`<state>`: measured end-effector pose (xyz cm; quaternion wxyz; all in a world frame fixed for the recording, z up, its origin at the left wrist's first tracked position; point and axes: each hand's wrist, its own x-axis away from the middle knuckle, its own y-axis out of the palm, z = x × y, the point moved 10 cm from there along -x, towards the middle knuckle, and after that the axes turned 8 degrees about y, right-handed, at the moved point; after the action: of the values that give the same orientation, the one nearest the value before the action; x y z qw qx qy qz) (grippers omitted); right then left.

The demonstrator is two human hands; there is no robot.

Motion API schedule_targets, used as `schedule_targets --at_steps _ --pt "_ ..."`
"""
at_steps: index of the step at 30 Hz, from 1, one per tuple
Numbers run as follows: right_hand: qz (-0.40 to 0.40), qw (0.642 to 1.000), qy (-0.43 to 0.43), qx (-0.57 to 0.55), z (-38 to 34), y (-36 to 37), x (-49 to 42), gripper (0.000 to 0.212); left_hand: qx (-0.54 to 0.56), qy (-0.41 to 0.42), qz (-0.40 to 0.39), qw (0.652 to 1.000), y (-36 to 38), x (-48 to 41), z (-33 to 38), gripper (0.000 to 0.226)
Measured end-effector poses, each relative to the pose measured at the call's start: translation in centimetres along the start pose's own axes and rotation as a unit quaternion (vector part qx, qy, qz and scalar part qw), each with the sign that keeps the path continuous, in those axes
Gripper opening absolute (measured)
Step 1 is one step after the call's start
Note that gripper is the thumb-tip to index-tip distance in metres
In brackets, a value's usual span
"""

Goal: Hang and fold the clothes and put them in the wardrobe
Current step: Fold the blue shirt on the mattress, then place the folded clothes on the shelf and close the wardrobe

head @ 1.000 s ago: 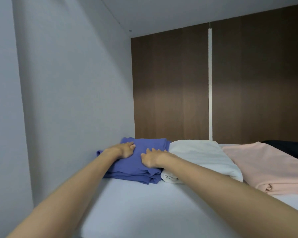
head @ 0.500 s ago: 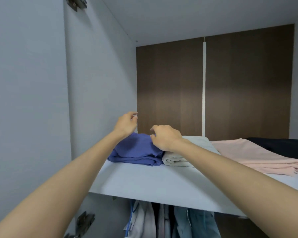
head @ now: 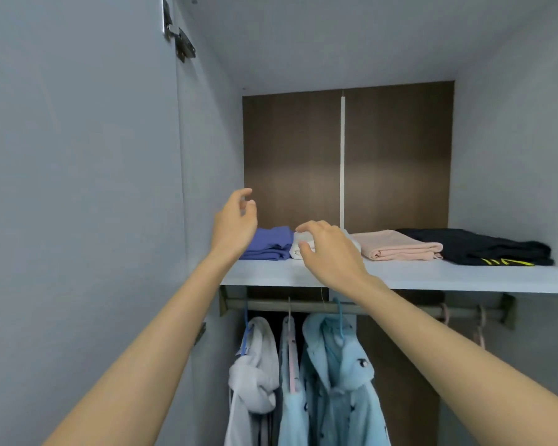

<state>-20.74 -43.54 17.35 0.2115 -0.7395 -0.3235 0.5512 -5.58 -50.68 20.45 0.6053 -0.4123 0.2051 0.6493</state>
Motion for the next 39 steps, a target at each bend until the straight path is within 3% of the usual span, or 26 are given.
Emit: schedule_targets --at_steps 10,24,33,39 --pt "-0.02 0.993 0.085 -0.077 -0.4 -6.6 11.6 0.034 0.026 -0.023 -0.035 0.999 -3.6 10.1 6.9 0.038" --pt "-0.055 0.984 0.085 -0.145 -2.7 -14.4 24.8 0.032 0.016 -0.001 -0.01 1.0 -12.2 23.0 18.0 0.036" --pt "-0.11 0.973 0.071 -0.189 -7.3 -14.4 32.8 0.031 -0.088 -0.002 0.041 0.995 -21.1 31.0 20.7 0.036" --pt "-0.133 0.968 0.037 -0.211 -13.4 -11.5 35.0 0.032 -0.179 0.013 0.046 0.983 -27.3 33.3 18.6 0.048"
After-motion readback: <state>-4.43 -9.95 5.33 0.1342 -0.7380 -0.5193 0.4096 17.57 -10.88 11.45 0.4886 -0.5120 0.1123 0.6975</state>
